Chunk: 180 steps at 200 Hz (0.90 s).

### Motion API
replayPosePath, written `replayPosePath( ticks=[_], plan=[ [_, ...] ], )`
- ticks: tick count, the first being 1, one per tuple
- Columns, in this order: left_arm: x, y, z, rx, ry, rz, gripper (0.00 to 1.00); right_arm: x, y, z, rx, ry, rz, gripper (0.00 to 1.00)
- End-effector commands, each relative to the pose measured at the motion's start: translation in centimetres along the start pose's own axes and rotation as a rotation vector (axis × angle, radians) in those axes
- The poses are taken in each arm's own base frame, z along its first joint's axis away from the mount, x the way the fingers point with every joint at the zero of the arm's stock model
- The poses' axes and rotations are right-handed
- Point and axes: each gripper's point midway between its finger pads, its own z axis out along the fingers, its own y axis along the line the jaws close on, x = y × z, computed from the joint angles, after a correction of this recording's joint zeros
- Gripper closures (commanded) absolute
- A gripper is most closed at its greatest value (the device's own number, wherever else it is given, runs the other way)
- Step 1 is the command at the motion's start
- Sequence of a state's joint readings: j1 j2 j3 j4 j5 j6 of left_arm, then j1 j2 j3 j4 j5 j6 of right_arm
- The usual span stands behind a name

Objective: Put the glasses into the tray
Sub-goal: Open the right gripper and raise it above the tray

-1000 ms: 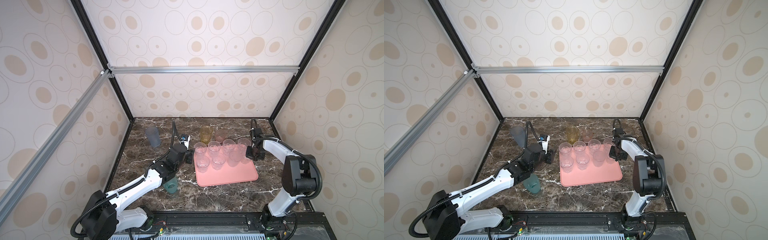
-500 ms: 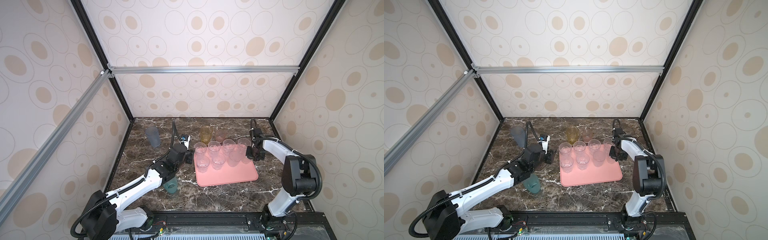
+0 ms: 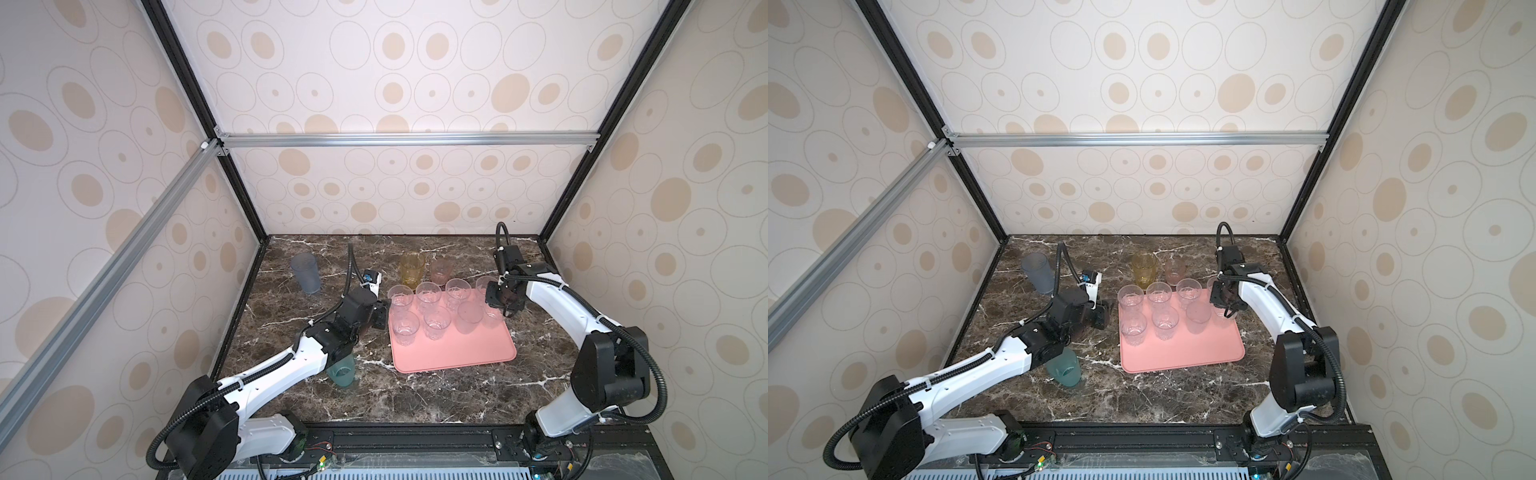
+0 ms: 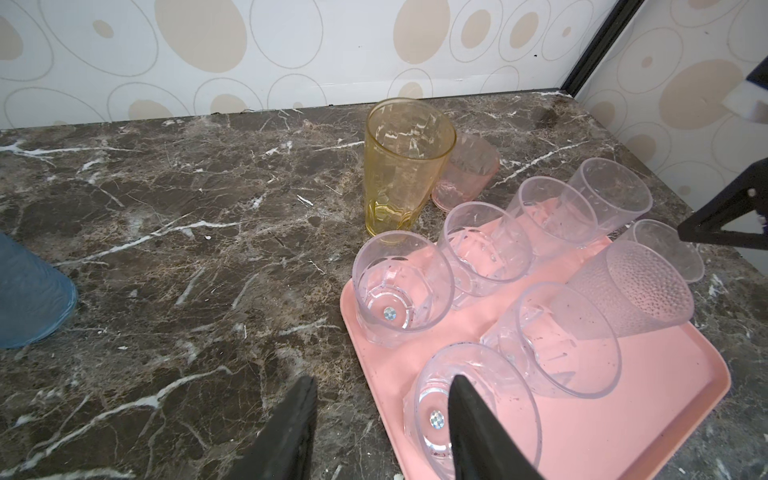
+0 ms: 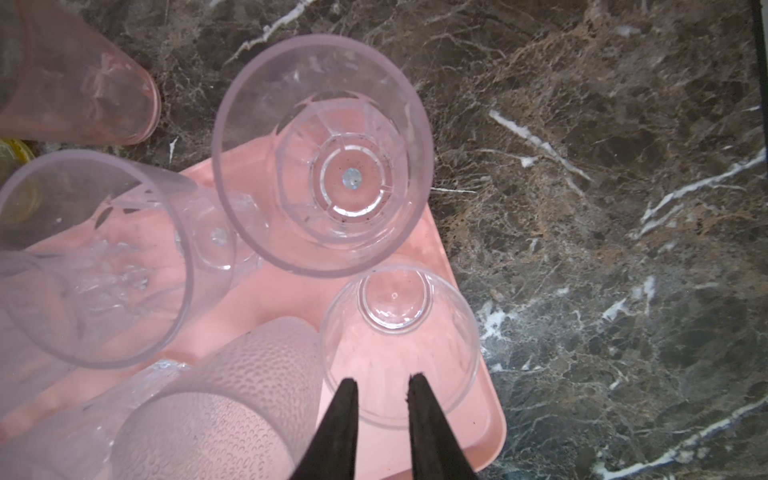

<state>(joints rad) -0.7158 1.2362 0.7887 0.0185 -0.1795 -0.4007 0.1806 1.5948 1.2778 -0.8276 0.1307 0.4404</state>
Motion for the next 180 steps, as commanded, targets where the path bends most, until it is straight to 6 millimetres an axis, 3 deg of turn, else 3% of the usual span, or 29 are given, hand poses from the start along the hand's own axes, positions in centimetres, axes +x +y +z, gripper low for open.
replayPosePath(
  ticks=[1, 88, 144, 160, 180],
  plan=[
    [-1.0, -0.6, -0.5, 0.013, -0.011, -0.018, 0.49, -0.3, -0.3, -1.1, 0.014, -0.011, 0.009, 0.75],
    [-0.9, -0.5, -0.3, 0.007, -0.014, 0.001, 0.48, -0.3, -0.1, -1.0, 0.027, -0.012, -0.004, 0.75],
    [-1.2, -0.6, -0.4, 0.010, -0.019, 0.000, 0.48, -0.8, 0.1, -2.8, 0.002, -0.046, 0.006, 0.75],
    [-1.4, -0.6, -0.5, 0.009, -0.026, -0.003, 0.48, -0.7, 1.2, -3.6, -0.033, -0.062, 0.002, 0.75],
    [-1.5, -0.7, -0.5, 0.010, -0.027, -0.010, 0.48, 0.2, 4.0, -4.2, -0.077, -0.074, -0.047, 0.74]
  ],
)
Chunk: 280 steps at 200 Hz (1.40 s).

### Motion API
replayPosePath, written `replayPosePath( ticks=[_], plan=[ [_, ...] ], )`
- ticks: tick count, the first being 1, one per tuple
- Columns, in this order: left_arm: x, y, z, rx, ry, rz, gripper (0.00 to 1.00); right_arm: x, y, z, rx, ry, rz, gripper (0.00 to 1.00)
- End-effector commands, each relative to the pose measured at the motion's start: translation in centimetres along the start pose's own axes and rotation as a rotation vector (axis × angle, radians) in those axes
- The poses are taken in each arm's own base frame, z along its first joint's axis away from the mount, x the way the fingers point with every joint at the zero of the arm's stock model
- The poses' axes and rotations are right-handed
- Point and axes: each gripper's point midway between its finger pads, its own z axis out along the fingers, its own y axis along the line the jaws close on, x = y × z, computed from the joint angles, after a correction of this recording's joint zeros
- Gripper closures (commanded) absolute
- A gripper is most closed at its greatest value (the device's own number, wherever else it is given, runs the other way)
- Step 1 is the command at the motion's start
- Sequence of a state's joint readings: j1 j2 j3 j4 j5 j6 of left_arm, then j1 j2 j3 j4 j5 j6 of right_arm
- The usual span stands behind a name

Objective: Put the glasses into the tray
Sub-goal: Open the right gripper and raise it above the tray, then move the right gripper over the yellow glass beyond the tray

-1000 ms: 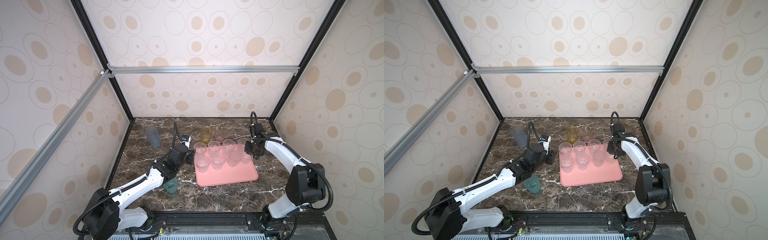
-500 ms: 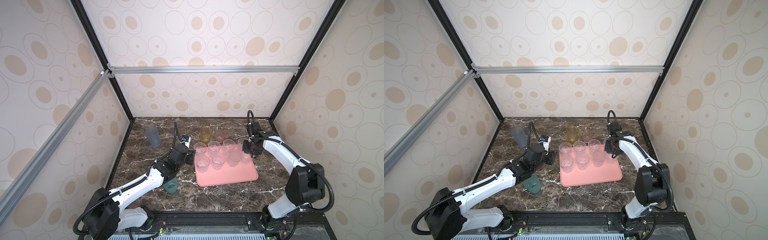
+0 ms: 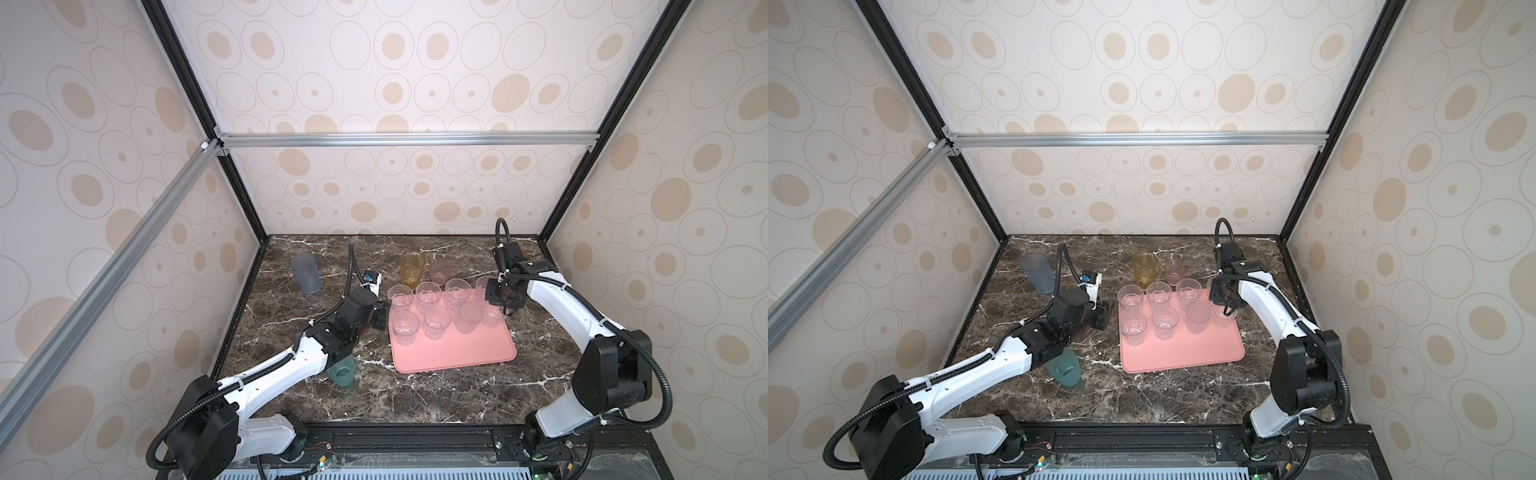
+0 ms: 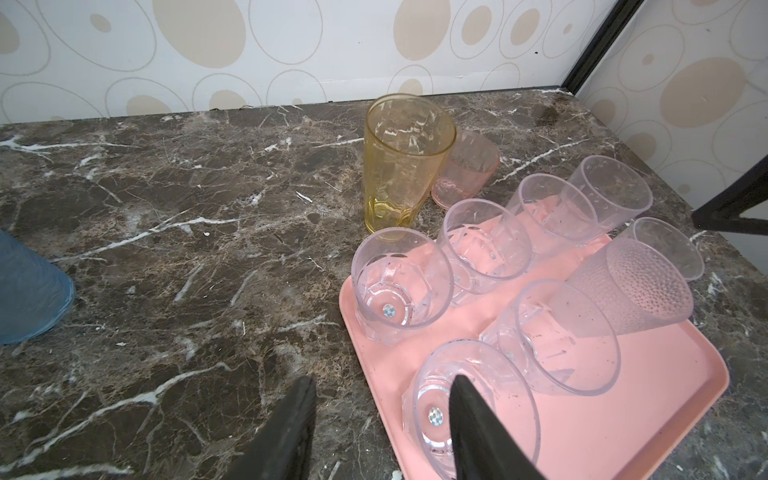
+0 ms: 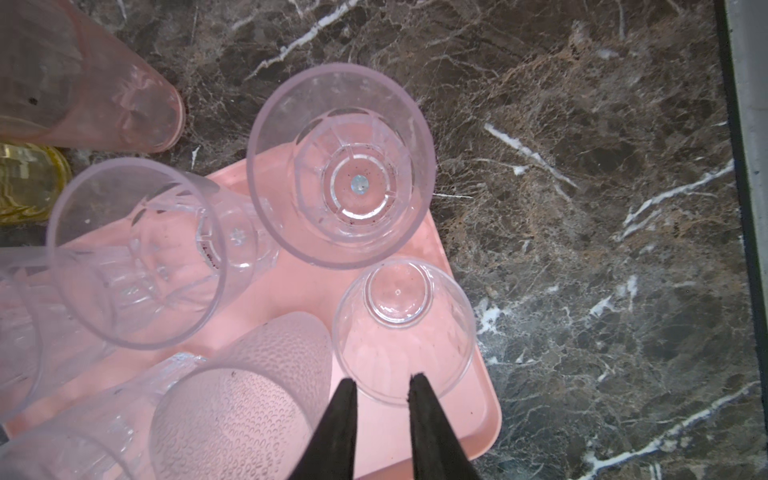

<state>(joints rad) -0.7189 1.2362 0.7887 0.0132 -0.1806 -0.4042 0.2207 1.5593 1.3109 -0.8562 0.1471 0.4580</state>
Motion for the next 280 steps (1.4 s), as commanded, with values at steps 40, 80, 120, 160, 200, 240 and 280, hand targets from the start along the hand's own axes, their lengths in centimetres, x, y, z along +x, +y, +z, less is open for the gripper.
replayPosePath(
  ticks=[40, 80, 120, 160, 200, 240, 280],
  plan=[
    [-2.8, -0.1, -1.9, -0.018, -0.040, -0.002, 0.48, 1.5, 8.1, -2.7, -0.128, -0.049, -0.103, 0.74],
    [-2.7, 1.6, -2.9, -0.097, -0.059, 0.013, 0.46, 3.2, 12.0, -3.1, -0.141, -0.038, -0.212, 0.73],
    [-1.9, 2.1, -3.0, -0.112, -0.046, 0.005, 0.44, 3.4, 15.4, -4.1, -0.207, -0.041, -0.255, 0.73],
    [-0.5, 2.8, -3.0, -0.139, -0.006, -0.001, 0.42, 5.1, 17.9, -5.0, -0.226, -0.047, -0.319, 0.73],
    [-0.6, 4.5, -4.1, -0.214, -0.032, 0.005, 0.35, 4.7, 20.0, -6.3, -0.262, -0.078, -0.336, 0.73],
    [-1.2, 5.8, -4.8, -0.275, -0.056, -0.012, 0.32, 5.9, 22.5, -6.4, -0.288, -0.058, -0.399, 0.72],
    [-1.1, 6.2, -5.4, -0.282, -0.050, -0.041, 0.30, 6.2, 22.6, -6.7, -0.300, -0.059, -0.420, 0.71]
  ],
)
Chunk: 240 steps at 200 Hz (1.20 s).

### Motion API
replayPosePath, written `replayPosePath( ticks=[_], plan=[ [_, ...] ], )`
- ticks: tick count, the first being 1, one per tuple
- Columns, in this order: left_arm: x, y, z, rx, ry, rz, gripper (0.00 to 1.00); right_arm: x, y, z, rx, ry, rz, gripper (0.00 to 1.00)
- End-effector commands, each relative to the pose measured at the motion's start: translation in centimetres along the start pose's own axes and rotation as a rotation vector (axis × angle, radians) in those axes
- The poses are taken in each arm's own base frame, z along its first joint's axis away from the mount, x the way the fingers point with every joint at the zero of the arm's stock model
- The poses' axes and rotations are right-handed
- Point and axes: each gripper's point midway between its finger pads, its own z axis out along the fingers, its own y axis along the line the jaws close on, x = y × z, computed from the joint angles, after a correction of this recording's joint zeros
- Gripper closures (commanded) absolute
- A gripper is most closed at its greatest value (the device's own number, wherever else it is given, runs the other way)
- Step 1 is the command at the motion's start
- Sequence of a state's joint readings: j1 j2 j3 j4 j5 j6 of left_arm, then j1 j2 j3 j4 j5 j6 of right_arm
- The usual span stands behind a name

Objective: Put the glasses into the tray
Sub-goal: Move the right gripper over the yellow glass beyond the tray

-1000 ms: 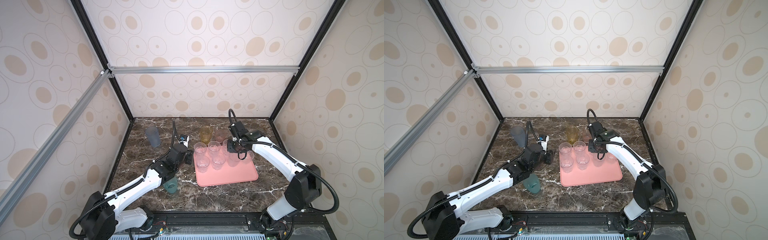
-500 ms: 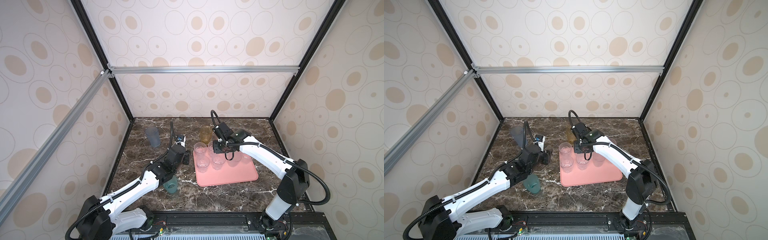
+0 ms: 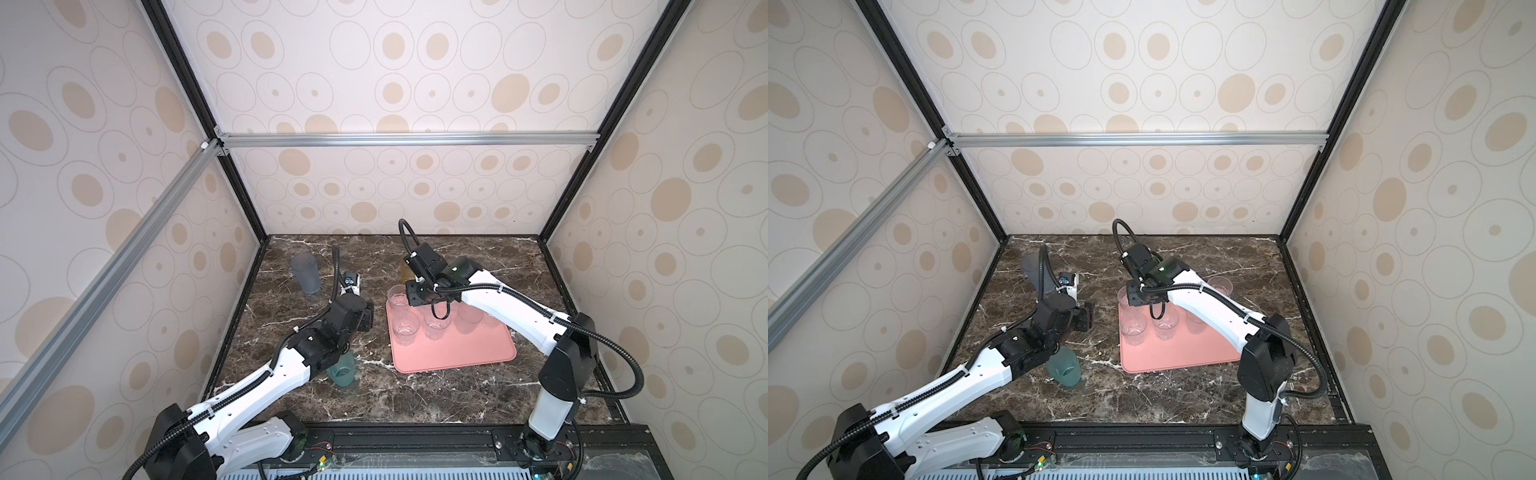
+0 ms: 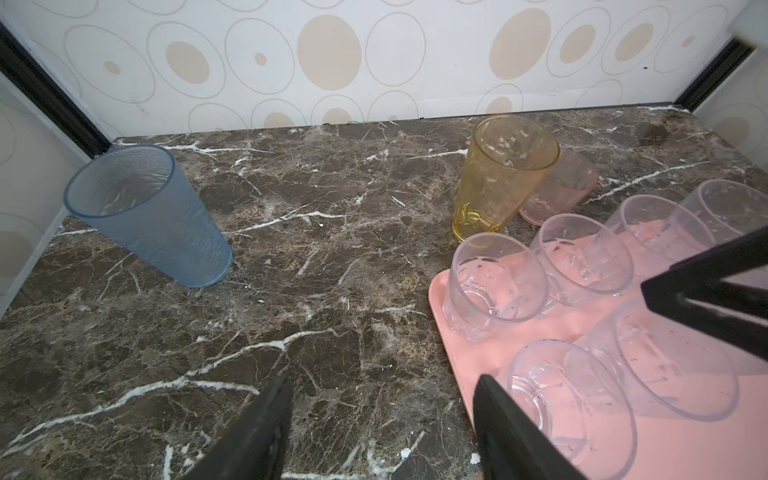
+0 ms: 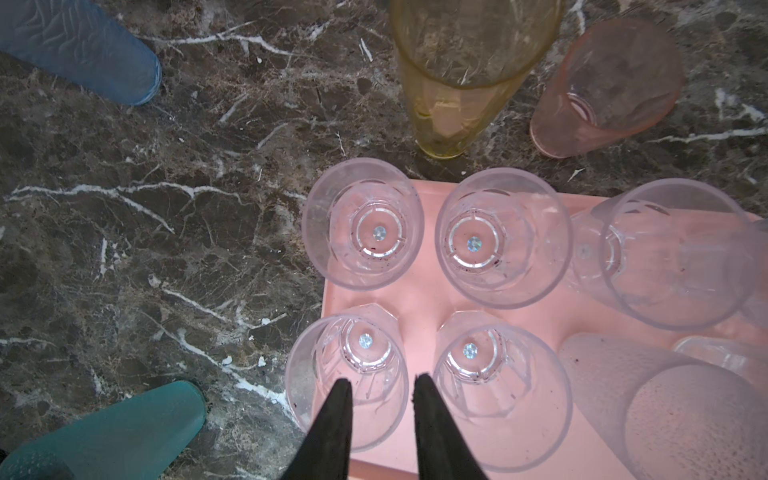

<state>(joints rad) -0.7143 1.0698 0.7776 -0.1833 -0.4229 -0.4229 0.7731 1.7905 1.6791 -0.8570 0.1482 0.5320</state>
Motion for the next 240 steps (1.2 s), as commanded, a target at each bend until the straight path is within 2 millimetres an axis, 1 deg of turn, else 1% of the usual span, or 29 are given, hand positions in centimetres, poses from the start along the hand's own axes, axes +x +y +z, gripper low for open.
replayPosePath(
  ticks=[1, 21, 39, 55, 73, 94, 115, 130, 140, 151, 160, 181, 198, 218, 240],
  plan=[
    [-0.2, 1.1, -0.7, -0.039, 0.002, -0.036, 0.30, 0.3, 0.0, -0.7, -0.002, 0.012, -0.016, 0.71],
    [0.5, 1.3, -0.9, -0.039, 0.017, -0.045, 0.30, 0.6, 0.3, -0.7, -0.016, 0.026, -0.028, 0.70],
    [0.8, 1.7, -1.2, -0.046, 0.031, -0.058, 0.29, 0.7, -0.1, -0.7, 0.001, 0.028, -0.041, 0.70],
    [1.1, 2.0, -1.6, -0.051, 0.044, -0.065, 0.28, 0.3, -0.7, -1.0, 0.035, 0.002, -0.050, 0.69],
    [1.4, 2.1, -2.0, -0.044, 0.053, -0.070, 0.28, -0.9, -2.0, -1.6, 0.079, -0.043, -0.070, 0.67],
    [1.7, 1.8, -2.2, -0.015, 0.056, -0.090, 0.27, -2.8, -4.4, -1.8, 0.094, -0.064, -0.040, 0.66],
    [1.8, 1.0, -2.0, 0.035, 0.050, -0.116, 0.27, -4.9, -7.9, -1.6, 0.122, -0.061, 0.020, 0.65],
    [1.7, 0.2, -1.8, 0.074, 0.042, -0.135, 0.27, -6.3, -10.5, -0.9, 0.152, -0.059, 0.067, 0.65],
    [1.6, -0.5, -1.7, 0.102, 0.036, -0.141, 0.27, -6.9, -12.2, 0.1, 0.166, -0.045, 0.106, 0.64],
    [1.4, -1.3, -1.5, 0.130, 0.033, -0.143, 0.26, -7.4, -13.7, 1.0, 0.182, -0.026, 0.138, 0.64],
    [1.4, -2.0, -1.4, 0.152, 0.034, -0.138, 0.26, -7.7, -14.5, 1.5, 0.185, -0.008, 0.155, 0.64],
    [1.4, -3.2, -1.1, 0.175, 0.030, -0.124, 0.27, -8.4, -15.5, 2.7, 0.193, 0.008, 0.177, 0.62],
    [1.5, -4.0, -1.0, 0.190, 0.027, -0.113, 0.26, -8.6, -15.9, 3.0, 0.192, 0.010, 0.197, 0.62],
    [1.6, -4.6, -0.9, 0.192, 0.030, -0.095, 0.26, -8.6, -15.9, 3.3, 0.185, 0.006, 0.205, 0.61],
    [2.1, -4.1, -1.0, 0.161, 0.038, -0.082, 0.26, -8.2, -15.0, 2.6, 0.151, 0.001, 0.210, 0.61]
  ],
)
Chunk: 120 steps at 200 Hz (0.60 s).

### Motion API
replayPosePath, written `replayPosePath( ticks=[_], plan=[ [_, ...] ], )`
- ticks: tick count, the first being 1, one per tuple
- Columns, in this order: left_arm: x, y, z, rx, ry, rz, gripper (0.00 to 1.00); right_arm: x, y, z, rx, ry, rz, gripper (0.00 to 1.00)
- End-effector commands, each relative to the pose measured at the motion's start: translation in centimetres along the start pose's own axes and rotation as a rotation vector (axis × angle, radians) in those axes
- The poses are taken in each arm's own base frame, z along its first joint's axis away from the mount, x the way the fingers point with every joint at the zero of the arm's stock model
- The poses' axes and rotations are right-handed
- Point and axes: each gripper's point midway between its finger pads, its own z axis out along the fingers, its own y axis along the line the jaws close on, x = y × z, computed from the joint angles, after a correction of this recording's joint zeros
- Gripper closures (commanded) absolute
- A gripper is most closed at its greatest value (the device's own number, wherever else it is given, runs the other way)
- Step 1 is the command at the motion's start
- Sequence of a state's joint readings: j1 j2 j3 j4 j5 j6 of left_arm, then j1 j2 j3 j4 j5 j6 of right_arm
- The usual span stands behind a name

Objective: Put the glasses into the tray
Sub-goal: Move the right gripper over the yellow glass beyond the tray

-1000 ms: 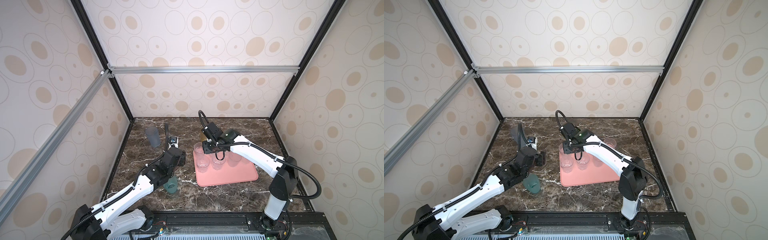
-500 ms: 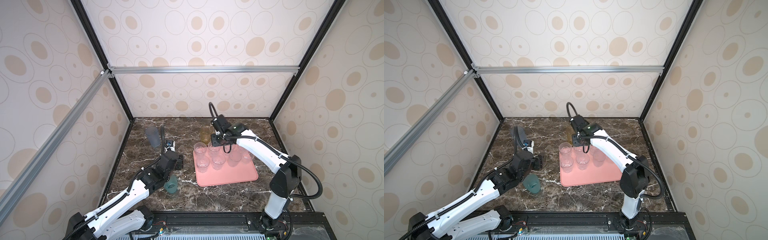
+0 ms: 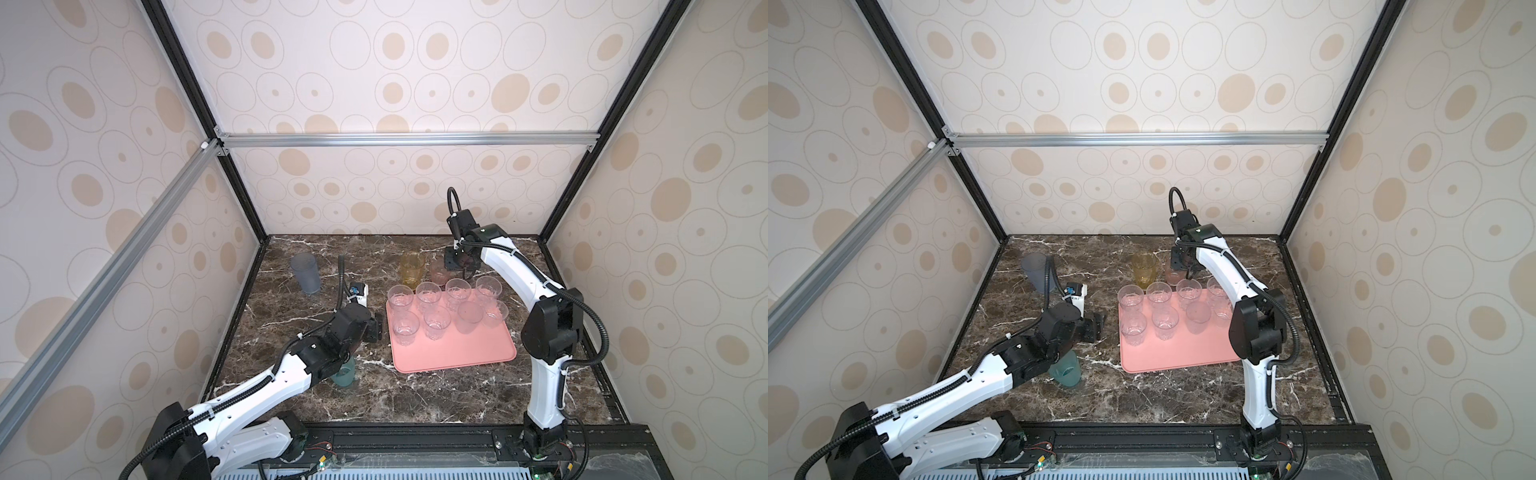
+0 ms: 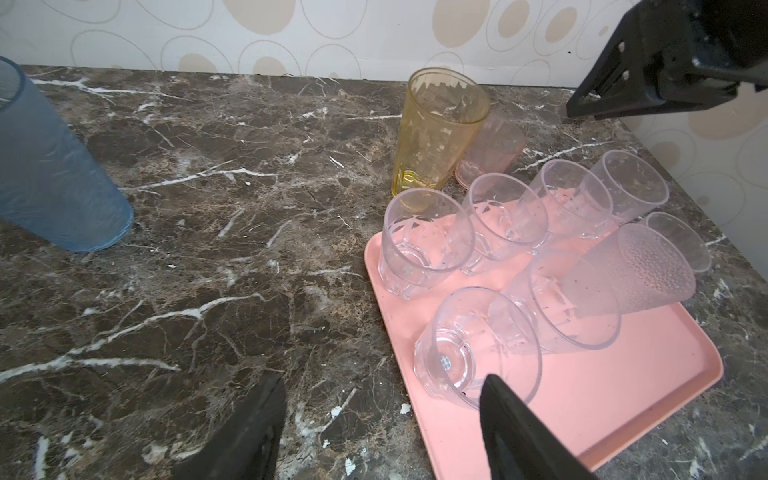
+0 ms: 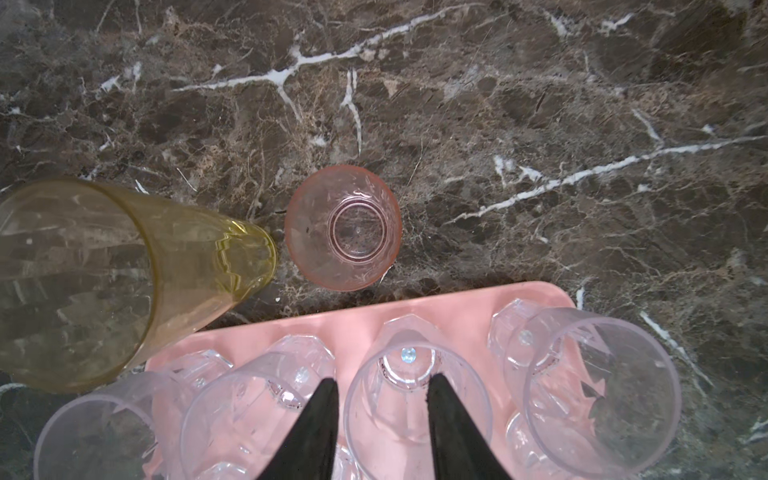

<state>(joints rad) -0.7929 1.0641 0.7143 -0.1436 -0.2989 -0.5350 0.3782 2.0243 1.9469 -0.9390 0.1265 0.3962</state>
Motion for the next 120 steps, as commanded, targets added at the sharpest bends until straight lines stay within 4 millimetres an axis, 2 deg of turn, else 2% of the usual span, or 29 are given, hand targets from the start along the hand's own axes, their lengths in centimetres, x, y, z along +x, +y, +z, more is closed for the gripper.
replayPosePath(
  ticks=[1, 39, 74, 94, 120],
  plan=[
    [-1.0, -0.2, -0.5, -0.015, -0.037, -0.014, 0.26, 0.4, 0.5, -1.9, -0.037, -0.008, 0.006, 0.61],
    [-0.1, 2.3, -1.5, -0.114, -0.024, -0.006, 0.25, 0.7, 1.8, -3.7, -0.086, -0.058, -0.013, 0.60],
    [-1.8, 5.2, -2.8, -0.222, -0.073, 0.024, 0.23, 0.4, 4.0, -4.9, -0.135, -0.088, -0.042, 0.57],
    [-3.0, 5.5, -2.9, -0.221, -0.086, 0.012, 0.23, 0.0, 5.5, -4.7, -0.170, -0.084, -0.047, 0.53],
    [-4.1, 4.6, -2.9, -0.177, -0.112, -0.027, 0.24, -0.8, 7.0, -3.5, -0.181, -0.076, -0.054, 0.52]
  ],
)
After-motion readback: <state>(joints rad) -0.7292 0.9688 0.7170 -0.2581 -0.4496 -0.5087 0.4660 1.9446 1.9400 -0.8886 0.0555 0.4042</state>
